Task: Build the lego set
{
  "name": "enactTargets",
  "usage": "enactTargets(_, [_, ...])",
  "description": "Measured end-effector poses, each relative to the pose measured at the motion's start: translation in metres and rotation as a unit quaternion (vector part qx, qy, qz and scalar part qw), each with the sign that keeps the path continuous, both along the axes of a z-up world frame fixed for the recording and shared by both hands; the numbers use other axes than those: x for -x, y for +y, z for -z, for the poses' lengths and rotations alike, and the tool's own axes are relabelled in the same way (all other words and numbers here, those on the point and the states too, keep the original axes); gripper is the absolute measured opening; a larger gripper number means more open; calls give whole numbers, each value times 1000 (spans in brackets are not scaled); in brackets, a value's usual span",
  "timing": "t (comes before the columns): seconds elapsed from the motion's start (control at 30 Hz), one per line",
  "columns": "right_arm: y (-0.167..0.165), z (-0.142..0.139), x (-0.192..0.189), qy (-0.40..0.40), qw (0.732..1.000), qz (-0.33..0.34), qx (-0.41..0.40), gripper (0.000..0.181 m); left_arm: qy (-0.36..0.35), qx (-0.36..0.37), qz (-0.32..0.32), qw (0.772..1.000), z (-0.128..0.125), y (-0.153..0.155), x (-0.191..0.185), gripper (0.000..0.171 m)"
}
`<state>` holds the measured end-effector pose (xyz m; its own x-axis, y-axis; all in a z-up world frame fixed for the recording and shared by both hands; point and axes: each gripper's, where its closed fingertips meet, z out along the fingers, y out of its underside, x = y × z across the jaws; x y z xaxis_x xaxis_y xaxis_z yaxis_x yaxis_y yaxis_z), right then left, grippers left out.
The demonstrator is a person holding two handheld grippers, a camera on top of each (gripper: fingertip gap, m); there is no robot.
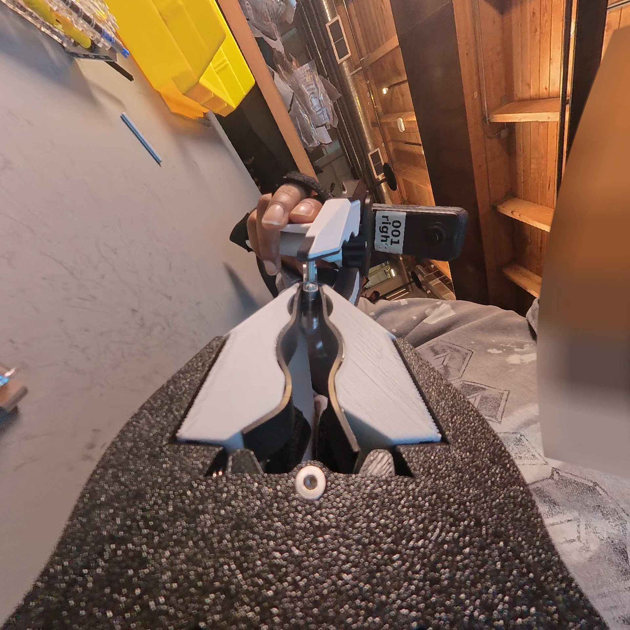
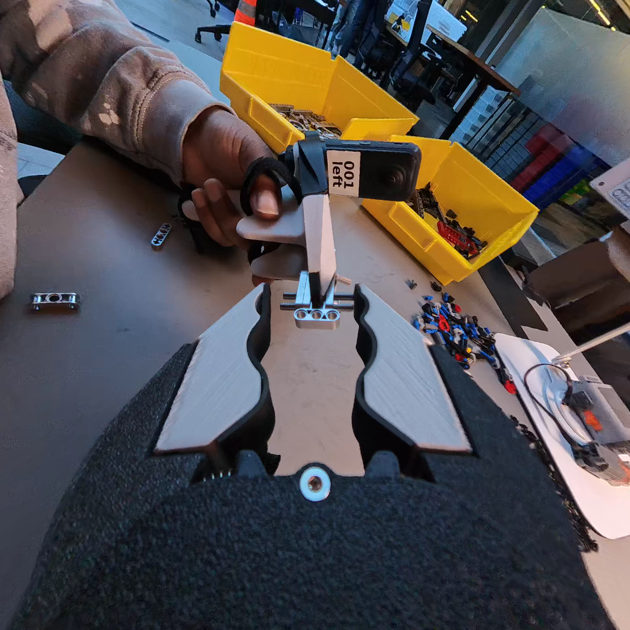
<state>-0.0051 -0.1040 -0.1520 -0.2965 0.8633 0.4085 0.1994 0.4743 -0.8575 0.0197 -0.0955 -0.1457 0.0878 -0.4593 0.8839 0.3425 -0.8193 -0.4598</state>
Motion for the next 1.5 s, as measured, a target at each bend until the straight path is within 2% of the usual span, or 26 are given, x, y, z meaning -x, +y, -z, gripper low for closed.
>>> enactTargets(0.1, [1, 3, 1, -2, 1000, 4, -11, 42, -3, 5, 6, 1000, 1, -2, -2, 5])
enactTargets(0.6, [-5, -5, 0, 11, 999, -10, 32, 40, -50, 32, 21, 998, -7, -6, -3, 5])
enactTargets(0.9, [-9, -5, 1, 6, 1000, -16, 18, 41, -67, 46, 30, 996, -8, -8, -4, 6])
enactTargets(1.13, [-6, -2, 3, 2, 1000, 1, 7, 41, -71, 53, 16, 996, -6, -4, -2, 5])
enactTargets(1.27, [0, -2, 8, 22, 999, 30, -39, 42, -83, 56, -3, 995, -7, 0, 1, 6])
enactTargets(1.5, [0, -5, 9, 36, 999, 33, -24, 43, -93, 55, -18, 994, -9, 1, 0, 6])
